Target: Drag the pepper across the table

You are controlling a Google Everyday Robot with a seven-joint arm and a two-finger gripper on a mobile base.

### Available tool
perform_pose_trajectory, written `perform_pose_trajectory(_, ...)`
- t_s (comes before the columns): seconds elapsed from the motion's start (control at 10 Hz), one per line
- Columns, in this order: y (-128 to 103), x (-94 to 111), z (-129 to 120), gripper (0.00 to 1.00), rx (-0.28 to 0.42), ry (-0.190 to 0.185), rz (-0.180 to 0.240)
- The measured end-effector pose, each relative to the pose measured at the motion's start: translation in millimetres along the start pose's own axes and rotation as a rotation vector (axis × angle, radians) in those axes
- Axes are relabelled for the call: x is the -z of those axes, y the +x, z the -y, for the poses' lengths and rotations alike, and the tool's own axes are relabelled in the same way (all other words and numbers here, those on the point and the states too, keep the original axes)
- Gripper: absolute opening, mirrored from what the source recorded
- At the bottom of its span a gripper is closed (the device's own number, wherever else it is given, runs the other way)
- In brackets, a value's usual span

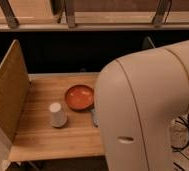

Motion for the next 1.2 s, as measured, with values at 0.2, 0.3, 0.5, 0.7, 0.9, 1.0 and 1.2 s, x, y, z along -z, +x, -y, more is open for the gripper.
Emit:
perform_pose_trajectory(0.2,0.2,0.0,0.0,0.04,0.0,0.0,0.0)
perform_pose_trajectory(0.3,0.3,0.0,0.1,0.04,-0.001,0.0,0.0)
perform_pose_trajectory(0.5,0.5,0.0,0.2,0.01,-0.001,0.0,0.0)
perform_pose_trajectory(0.7,0.7,0.0,0.2,0.14,-0.001,0.0,-0.001)
perform_pose_trajectory(0.9,0.8,0.0,0.2,0.35,-0.002,0.0,-0.001)
perform_pose_trajectory(1.0,0.9,0.0,0.2,0.44,-0.002,0.0,-0.001)
perform_pose_trajectory(1.2,0.8,0.0,0.2,0.64,-0.002,0.0,-0.001)
